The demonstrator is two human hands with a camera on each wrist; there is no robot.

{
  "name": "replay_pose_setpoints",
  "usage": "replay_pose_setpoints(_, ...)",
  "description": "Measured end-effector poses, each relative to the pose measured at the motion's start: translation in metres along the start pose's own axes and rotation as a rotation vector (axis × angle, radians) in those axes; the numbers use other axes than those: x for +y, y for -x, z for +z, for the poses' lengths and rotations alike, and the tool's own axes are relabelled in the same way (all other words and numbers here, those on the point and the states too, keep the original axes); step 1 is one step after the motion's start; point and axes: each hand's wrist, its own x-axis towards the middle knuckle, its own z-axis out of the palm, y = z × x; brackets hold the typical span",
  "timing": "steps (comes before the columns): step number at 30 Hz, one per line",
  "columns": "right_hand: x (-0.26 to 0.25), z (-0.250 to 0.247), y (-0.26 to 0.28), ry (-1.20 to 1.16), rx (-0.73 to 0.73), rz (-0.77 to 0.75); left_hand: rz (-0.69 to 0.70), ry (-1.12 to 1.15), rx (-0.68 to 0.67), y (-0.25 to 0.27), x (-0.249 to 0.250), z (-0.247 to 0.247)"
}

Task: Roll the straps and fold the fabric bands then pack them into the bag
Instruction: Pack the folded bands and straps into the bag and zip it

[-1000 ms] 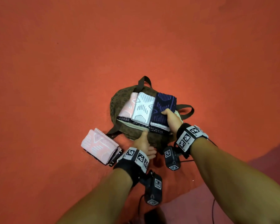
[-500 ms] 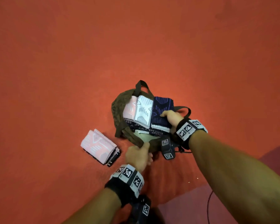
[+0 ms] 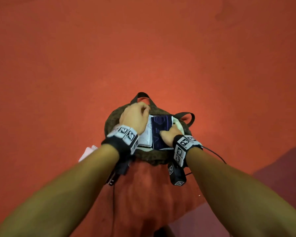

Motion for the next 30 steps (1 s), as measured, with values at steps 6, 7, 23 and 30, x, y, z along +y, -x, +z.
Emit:
replay_pose_setpoints(6,0.013,0.004,0.008,-0.093,0.055,-0.033,0.231,-0.412,-0.405,-0.066,0.0,0.049)
replay_pose_setpoints(7,0.012,0.003,0.008,-0.099,0.05,-0.009,0.215,-0.427,-0.423,-0.07,0.0,0.051)
replay_pose_setpoints(23,-0.018,0.003,0.003,0.01,0.12,0.189,0.318,0.309,0.153,-0.036,0.06,0.016)
replay_pose_setpoints(30,-0.035,-0.011,0.013,0.135,0.0,0.082,0.034,-0.113,0.049,-0.027,0.01,-0.026)
